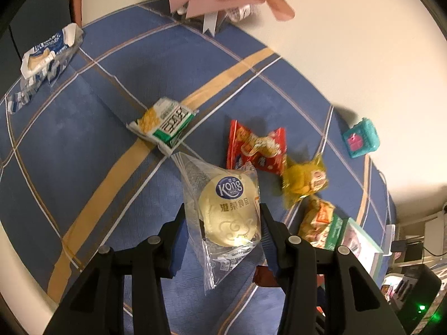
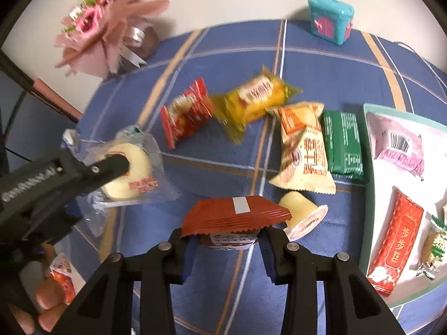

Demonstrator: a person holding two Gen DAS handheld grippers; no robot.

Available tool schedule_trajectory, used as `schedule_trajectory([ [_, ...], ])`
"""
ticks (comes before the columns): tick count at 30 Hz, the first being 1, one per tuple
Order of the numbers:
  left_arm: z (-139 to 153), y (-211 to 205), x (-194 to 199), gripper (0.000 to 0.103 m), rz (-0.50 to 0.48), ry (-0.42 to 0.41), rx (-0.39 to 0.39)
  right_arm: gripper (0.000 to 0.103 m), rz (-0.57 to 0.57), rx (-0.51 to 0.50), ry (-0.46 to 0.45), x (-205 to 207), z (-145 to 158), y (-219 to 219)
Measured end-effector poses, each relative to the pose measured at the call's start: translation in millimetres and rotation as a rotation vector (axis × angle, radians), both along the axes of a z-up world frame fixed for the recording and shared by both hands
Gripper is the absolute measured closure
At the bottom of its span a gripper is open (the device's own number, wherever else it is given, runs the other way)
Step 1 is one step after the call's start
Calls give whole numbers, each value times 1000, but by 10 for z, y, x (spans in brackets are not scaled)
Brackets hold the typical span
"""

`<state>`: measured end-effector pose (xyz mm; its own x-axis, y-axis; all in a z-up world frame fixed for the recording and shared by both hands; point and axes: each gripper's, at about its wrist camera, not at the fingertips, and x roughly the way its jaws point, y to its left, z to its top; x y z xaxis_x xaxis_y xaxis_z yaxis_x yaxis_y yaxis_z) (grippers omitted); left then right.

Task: Organize snacks
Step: 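Carry bun bag with left tool over tray while right tool carries brown cake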

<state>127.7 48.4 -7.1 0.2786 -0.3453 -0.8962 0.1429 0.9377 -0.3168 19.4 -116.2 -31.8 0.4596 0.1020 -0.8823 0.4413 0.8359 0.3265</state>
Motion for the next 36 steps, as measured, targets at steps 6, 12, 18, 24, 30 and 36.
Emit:
schedule_trajectory([
  [6,210,77,-22,55,16,-49,-31,61,-18,6,-79,-58,278,35],
  [12,309,111,-43,55,24,-77,-51,61,-54,-22,-115,-210,476,-29],
  [18,322,17,-88,55,12,-79,-55,61,-176,-23,-94,-436,442,-423],
  [24,355,-264,-230,55,-48,-86,-56,61,-372,-6,-64,-932,336,-1047],
  [30,352,-687,-477,55,-156,-86,-61,61,-548,2,-44,-1517,265,-1570],
  [36,359,-1191,-867,55,-305,-90,-71,61,-656,-1,-47,-1966,276,-1876],
])
